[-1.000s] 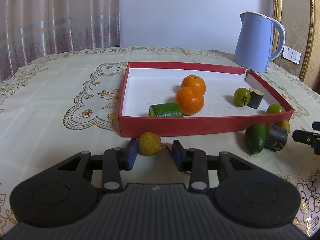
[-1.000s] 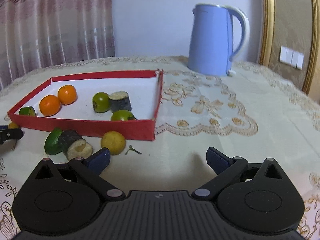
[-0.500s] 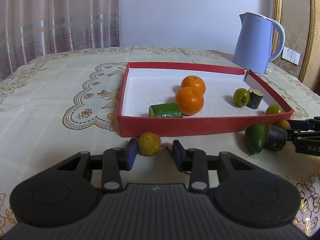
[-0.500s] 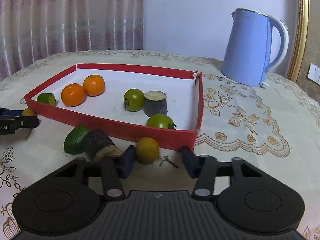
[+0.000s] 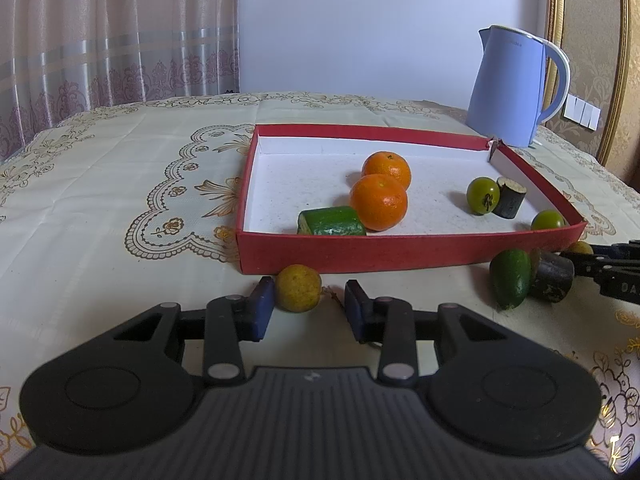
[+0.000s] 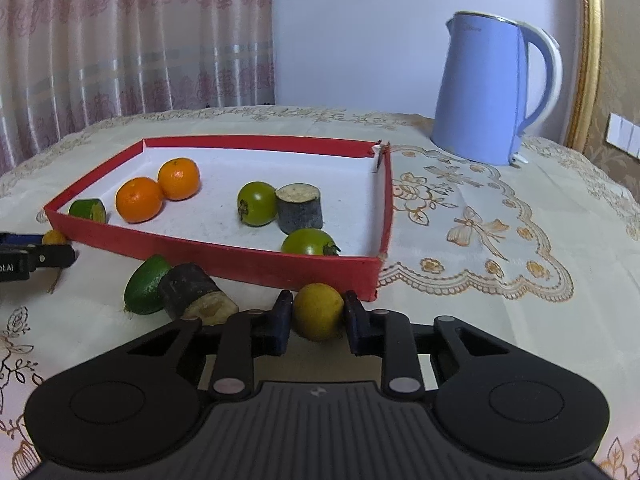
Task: Organize fruits
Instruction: 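Grasp the yellow-green citrus with the right tool while the left tool holds its citrus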
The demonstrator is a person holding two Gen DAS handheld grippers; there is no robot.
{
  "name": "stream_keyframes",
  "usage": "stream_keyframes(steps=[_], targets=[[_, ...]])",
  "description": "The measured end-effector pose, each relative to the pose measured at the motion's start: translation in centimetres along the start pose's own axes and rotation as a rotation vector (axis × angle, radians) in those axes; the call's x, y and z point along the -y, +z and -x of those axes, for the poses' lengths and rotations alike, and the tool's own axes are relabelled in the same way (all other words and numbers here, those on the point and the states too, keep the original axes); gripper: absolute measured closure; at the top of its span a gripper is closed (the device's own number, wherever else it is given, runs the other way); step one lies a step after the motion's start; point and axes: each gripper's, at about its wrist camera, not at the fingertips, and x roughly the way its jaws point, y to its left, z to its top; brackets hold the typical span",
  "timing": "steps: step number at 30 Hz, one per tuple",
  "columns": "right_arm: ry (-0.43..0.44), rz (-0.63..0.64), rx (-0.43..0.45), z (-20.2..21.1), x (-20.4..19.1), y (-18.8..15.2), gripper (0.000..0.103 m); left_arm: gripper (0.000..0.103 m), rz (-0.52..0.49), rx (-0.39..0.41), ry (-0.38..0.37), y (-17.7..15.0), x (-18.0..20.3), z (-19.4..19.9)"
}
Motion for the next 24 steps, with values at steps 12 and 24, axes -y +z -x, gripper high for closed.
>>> stream_keyframes(steps=[12, 24], targets=[[-0.012, 0.005, 0.062, 2.3, -0.1, 0.7, 0.077, 0.069, 0.0, 0.0, 0.0, 0.0, 0.0, 0.0], [0.009, 0.079, 0.109, 1.0, -2.8, 4.3, 0.077, 0.069, 0.004, 0.0, -0.003, 0.0, 0.0, 0.0]])
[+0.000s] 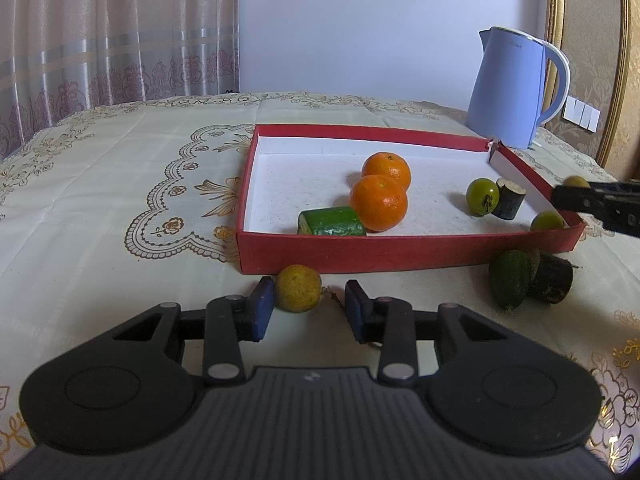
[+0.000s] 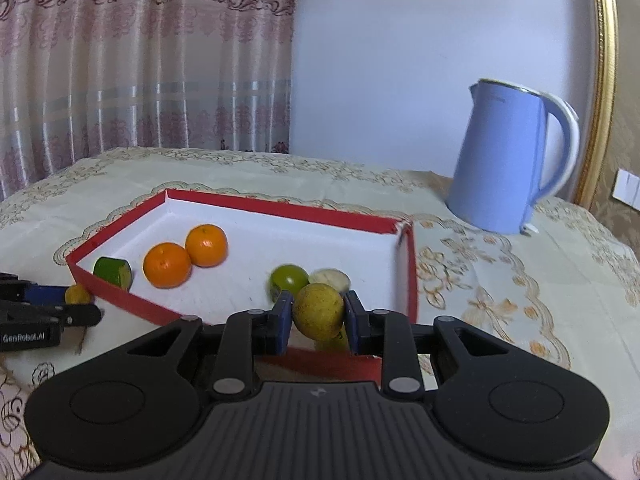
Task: Organize fruits
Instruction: 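Grasp the yellow-green citrus with the right tool while the left tool holds its citrus, then lower the yellow-green citrus into the red tray and open the right tool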
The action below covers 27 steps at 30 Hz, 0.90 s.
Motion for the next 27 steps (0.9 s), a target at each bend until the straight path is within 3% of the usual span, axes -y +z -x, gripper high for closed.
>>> stream_keyframes(steps=[27], targets=[[-0.007, 0.053, -0.152, -7.1, -2.5, 0.6, 0.076, 0.069, 0.005, 0.001, -0.007, 0.0, -0.1, 0.1]])
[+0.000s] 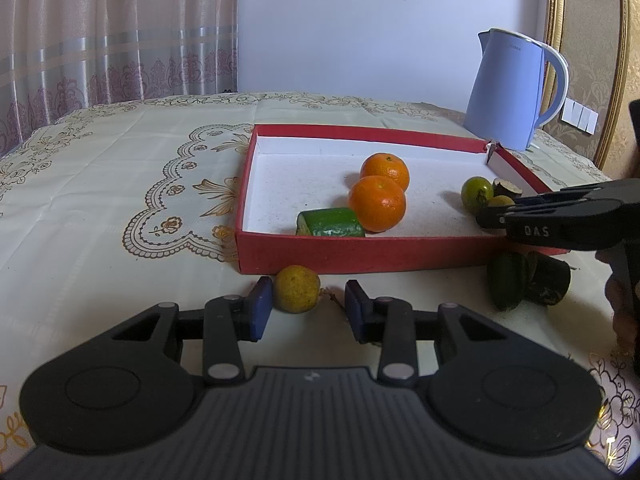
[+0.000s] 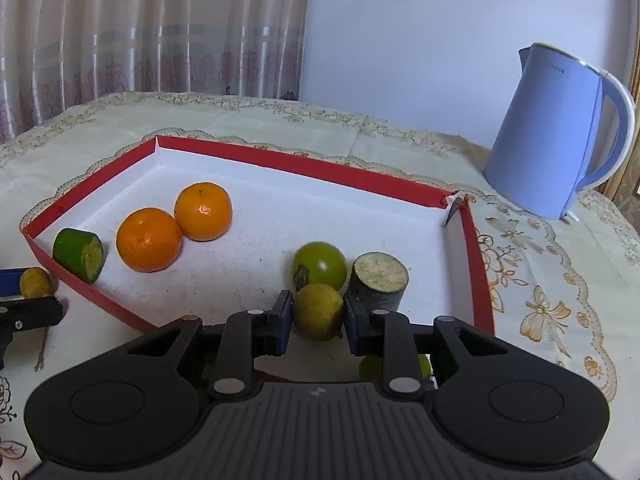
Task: Organize fruits
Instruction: 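Lower the yellow-green citrus into the red tray and open the right tool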
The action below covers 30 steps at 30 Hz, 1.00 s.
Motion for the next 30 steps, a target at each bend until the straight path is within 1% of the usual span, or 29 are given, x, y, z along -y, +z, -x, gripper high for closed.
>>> stream_keyframes(steps=[6, 10, 13, 19, 20, 21, 22, 23, 24, 27, 30], targets=[[0.02, -0.017, -0.009, -0.2, 0.4, 0.1, 0.076, 0.068, -0.002, -0.001, 0.0, 0.0, 0.0, 0.0], [0.007, -0.005, -0.009, -0.1, 0.3, 0.1, 0.076, 0.068, -0.002, -0.001, 0.001, 0.0, 0.0, 0.0], [0.008, -0.001, -0.001, 0.6, 0.3, 0.0, 0.076, 0.068, -0.003, -0.001, 0.001, 0.0, 0.0, 0.0], [0.002, 0.004, 0.022, 2.8, 0.5, -0.7, 0.071, 0.068, -0.001, -0.001, -0.001, 0.0, 0.0, -0.1], [0.0, 0.004, 0.03, 3.4, 0.6, -1.0, 0.069, 0.068, 0.0, 0.0, -0.002, 0.0, 0.0, -0.1], [-0.003, -0.001, 0.043, 4.0, 0.8, -1.2, 0.06, 0.068, 0.001, 0.0, -0.002, 0.0, 0.0, -0.1], [-0.012, -0.007, 0.056, 4.5, 1.0, -1.5, 0.054, 0.068, 0.003, 0.001, 0.0, 0.0, 0.0, 0.0], [-0.027, -0.016, 0.073, 5.3, 1.3, -1.8, 0.042, 0.069, 0.005, 0.003, 0.001, 0.0, 0.0, 0.0], [-0.034, -0.027, 0.09, 5.9, 1.6, -2.1, 0.035, 0.069, 0.006, 0.003, 0.001, 0.0, -0.1, 0.0], [-0.036, -0.062, 0.112, 7.5, 2.8, -3.0, 0.035, 0.07, 0.003, 0.002, 0.005, 0.1, 0.0, 0.0], [-0.049, -0.087, 0.099, 8.0, 3.9, -4.2, 0.035, 0.071, 0.005, 0.003, 0.005, 0.1, -0.1, 0.0]])
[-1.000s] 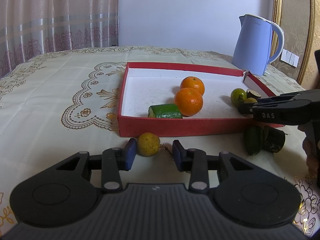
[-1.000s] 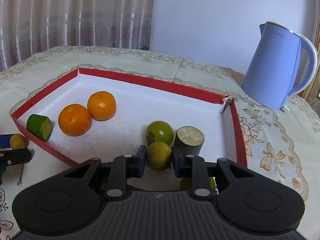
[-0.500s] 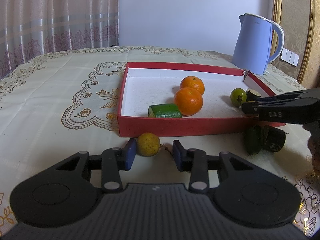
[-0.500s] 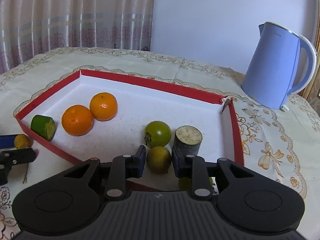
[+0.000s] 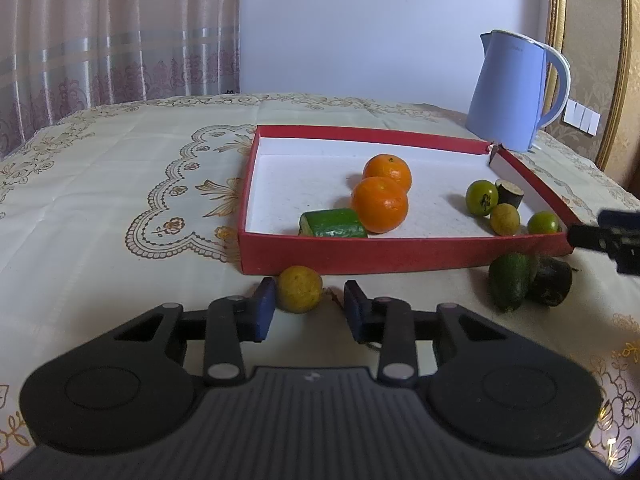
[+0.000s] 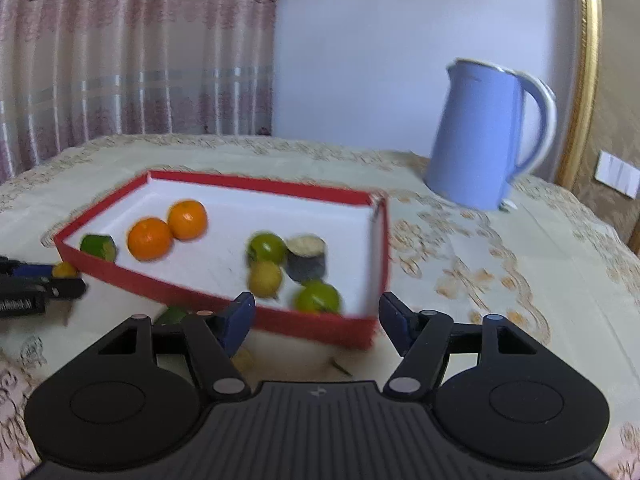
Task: Organize fruits
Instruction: 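Lower the yellow-green citrus into the red tray and open the right tool, then carry the small yellow citrus into the red tray and open the left tool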
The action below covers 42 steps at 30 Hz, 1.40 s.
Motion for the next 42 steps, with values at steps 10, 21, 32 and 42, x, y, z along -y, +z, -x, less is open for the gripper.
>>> stream_keyframes(steps=[10, 21, 32, 42], targets=[[-0.02, -0.088, -0.088, -0.7, 2.7, -3.5, 0.034, 0.081, -0.028, 0.009, 0.012, -0.1, 0.2, 0.4], [-0.034, -0.115, -0.113, -1.5, 3.1, -3.3, 0.015, 0.082, -0.044, 0.017, 0.038, 0.1, 0.5, 1.0], [-0.042, -0.123, -0.124, -1.8, 3.2, -3.3, 0.007, 0.081, -0.121, 0.058, 0.059, 2.0, 2.4, 2.4], [-0.037, -0.123, -0.126, -1.9, 3.1, -3.4, 0.004, 0.081, -0.203, 0.096, 0.038, 5.0, 5.5, 1.3]])
